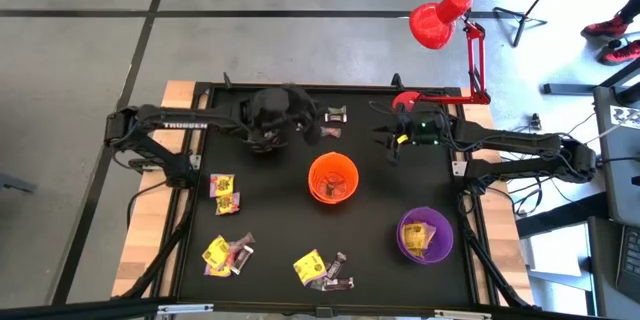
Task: Sort candy
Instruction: Put the brown chocolate bar into the black bucket
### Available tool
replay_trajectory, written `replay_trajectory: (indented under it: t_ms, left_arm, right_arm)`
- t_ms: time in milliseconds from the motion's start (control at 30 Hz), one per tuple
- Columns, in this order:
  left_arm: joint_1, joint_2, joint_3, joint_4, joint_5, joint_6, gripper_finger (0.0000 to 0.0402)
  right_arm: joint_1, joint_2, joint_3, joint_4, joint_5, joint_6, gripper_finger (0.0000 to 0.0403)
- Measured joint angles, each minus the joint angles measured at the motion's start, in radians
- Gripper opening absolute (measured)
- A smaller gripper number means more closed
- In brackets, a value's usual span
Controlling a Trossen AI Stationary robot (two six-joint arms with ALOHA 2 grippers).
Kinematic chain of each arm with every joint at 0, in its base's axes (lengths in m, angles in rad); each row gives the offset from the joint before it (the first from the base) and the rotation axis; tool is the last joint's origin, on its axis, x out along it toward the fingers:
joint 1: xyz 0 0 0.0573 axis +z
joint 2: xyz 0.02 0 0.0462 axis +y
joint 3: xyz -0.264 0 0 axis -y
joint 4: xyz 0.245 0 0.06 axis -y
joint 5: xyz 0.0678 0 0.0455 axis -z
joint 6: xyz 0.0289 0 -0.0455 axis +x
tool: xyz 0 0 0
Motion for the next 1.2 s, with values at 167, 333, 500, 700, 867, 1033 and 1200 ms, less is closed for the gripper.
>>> replay_trajectory:
  t_ms: [167, 333, 500, 700, 867, 1033, 1200]
  left_arm:
    - [0.086, 0.053, 0.0, -0.028, 0.076, 0.0, 0.0133]
    - [0.152, 0.159, 0.0, -0.027, 0.17, 0.055, 0.0133]
    - [0.204, 0.239, 0.0, -0.071, 0.216, 0.157, 0.0133]
    - [0.243, 0.263, 0.0, -0.176, 0.249, 0.25, 0.0133]
    - [0.248, 0.263, 0.0, -0.224, 0.25, 0.302, 0.0133]
    - [0.246, 0.263, 0.0, -0.254, 0.249, 0.319, 0.0133]
    - [0.242, 0.28, 0.0, -0.263, 0.234, 0.343, 0.0135]
  right_arm:
    - [-0.001, 0.0, 0.0, 0.001, 0.0, -0.015, 0.0127]
    - [-0.001, 0.0, 0.0, 0.0, 0.0, -0.015, 0.0127]
    - [-0.001, 0.0, 0.0, 0.0, -0.001, -0.007, 0.0127]
    - [-0.001, 0.0, 0.0, 0.0, -0.001, 0.018, 0.0127]
    - [-0.001, 0.0, 0.0, 0.001, 0.0, 0.055, 0.0127]
    - [-0.001, 0.0, 0.0, 0.003, -0.001, 0.098, 0.0127]
    - [0.0, 0.0, 0.0, 0.003, -0.019, 0.139, 0.0127]
